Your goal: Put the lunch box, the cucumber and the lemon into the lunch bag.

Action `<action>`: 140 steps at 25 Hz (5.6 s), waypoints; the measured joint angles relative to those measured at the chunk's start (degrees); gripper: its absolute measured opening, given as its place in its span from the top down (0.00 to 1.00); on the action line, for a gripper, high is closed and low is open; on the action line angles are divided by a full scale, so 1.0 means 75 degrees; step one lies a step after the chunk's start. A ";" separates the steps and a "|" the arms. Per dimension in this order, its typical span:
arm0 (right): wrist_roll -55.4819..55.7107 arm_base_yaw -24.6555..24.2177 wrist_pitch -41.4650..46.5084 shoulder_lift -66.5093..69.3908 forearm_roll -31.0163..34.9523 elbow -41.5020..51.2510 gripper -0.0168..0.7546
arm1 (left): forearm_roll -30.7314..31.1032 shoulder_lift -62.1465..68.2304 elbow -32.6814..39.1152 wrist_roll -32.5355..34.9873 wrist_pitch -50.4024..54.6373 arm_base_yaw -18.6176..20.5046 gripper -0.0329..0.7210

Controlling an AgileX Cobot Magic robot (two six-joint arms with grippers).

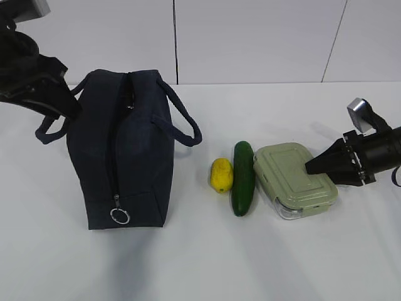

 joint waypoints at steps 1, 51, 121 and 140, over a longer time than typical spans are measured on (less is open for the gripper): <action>0.0000 0.0000 0.0000 0.0000 0.0000 0.0000 0.49 | 0.0010 0.0063 -0.0009 -0.0011 0.0000 -0.0014 0.59; 0.0349 0.0000 -0.0394 -0.0031 0.0763 0.0000 0.50 | 0.1963 0.1126 -0.2055 -0.0727 0.1486 -0.0482 0.94; 0.1529 0.4038 -0.0579 -0.0199 0.3072 -0.1821 0.50 | 0.0214 0.1179 -0.2055 -0.0365 0.1485 -0.0707 0.94; 0.0258 0.5026 -0.1845 0.0417 0.4255 -0.1870 0.50 | 0.0020 0.1493 -0.2055 -0.0302 0.1674 -0.1211 0.94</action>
